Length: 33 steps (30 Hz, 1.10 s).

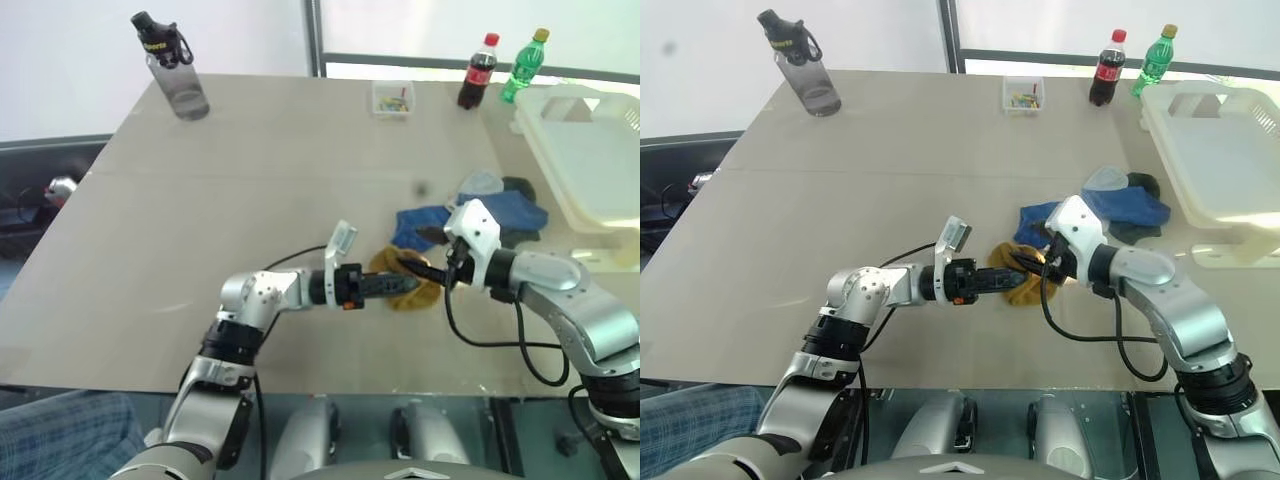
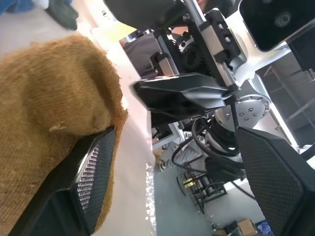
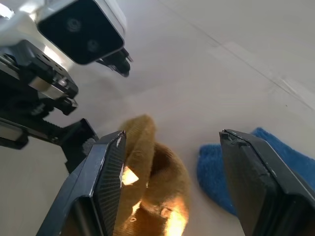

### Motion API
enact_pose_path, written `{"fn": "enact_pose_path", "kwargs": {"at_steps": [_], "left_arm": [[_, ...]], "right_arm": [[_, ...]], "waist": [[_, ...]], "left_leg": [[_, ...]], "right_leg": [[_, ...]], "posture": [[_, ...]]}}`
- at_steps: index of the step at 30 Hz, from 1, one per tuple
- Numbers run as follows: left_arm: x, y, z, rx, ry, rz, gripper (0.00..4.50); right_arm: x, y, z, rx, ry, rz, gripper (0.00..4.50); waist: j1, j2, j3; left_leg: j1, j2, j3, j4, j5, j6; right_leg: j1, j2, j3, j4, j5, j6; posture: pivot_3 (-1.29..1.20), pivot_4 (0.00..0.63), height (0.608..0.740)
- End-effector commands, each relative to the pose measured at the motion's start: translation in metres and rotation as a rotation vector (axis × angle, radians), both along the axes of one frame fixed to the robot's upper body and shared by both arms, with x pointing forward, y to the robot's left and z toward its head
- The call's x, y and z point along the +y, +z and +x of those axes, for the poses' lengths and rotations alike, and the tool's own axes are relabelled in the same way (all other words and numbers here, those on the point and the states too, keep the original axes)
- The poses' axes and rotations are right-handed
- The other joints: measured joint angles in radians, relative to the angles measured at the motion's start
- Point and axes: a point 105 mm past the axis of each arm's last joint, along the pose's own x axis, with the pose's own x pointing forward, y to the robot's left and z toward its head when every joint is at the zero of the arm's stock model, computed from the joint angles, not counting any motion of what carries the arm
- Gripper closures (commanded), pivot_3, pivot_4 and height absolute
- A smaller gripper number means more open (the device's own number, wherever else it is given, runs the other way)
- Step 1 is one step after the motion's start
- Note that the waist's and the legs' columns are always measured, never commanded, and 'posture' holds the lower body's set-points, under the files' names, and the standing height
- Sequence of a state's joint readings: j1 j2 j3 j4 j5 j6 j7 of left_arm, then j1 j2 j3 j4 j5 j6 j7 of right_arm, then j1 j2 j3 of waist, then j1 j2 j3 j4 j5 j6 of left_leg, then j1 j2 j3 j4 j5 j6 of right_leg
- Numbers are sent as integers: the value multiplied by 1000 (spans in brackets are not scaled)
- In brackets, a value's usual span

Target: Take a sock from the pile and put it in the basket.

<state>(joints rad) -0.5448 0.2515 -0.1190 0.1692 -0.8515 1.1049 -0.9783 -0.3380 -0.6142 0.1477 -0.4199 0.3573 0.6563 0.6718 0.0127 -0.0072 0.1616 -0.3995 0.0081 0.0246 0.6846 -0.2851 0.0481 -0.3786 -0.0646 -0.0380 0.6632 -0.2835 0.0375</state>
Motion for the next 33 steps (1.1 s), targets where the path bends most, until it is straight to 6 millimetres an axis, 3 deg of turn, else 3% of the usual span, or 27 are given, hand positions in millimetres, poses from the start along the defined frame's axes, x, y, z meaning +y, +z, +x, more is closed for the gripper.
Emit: {"fn": "enact_pose_path", "kwargs": {"at_steps": [1,7,17,21,33], "left_arm": [[-2,5,-1,-26,-18,-20,331],[-2,6,-8,-40,-41,-20,331],[10,11,-27,-155,-68,6,331],[25,24,-29,-336,-41,71,331],[79,38,-2,-869,164,436,331]], "right_arm": [[0,2,6,-34,-14,-46,1394],[-11,-21,6,150,-100,-83,1394],[-14,-40,-8,394,-148,-30,1394],[-15,-48,-12,482,-181,1,1394],[-8,-70,-24,599,-185,36,1394]], "waist": [[0,0,0],[0,0,0],[-1,0,0],[1,1,0],[0,0,-1]], "left_leg": [[0,0,0,0,0,0],[0,0,0,0,0,0],[0,0,-1,0,0,0],[0,0,-1,0,0,0],[1,0,-1,-1,0,0]], "right_leg": [[0,0,0,0,0,0],[0,-1,0,0,0,0],[0,-3,0,0,0,0],[0,-3,0,0,0,0],[0,-4,0,-1,0,-1]], "posture": [[0,150,740],[0,150,740],[0,150,740],[0,150,740],[0,150,740]]}}
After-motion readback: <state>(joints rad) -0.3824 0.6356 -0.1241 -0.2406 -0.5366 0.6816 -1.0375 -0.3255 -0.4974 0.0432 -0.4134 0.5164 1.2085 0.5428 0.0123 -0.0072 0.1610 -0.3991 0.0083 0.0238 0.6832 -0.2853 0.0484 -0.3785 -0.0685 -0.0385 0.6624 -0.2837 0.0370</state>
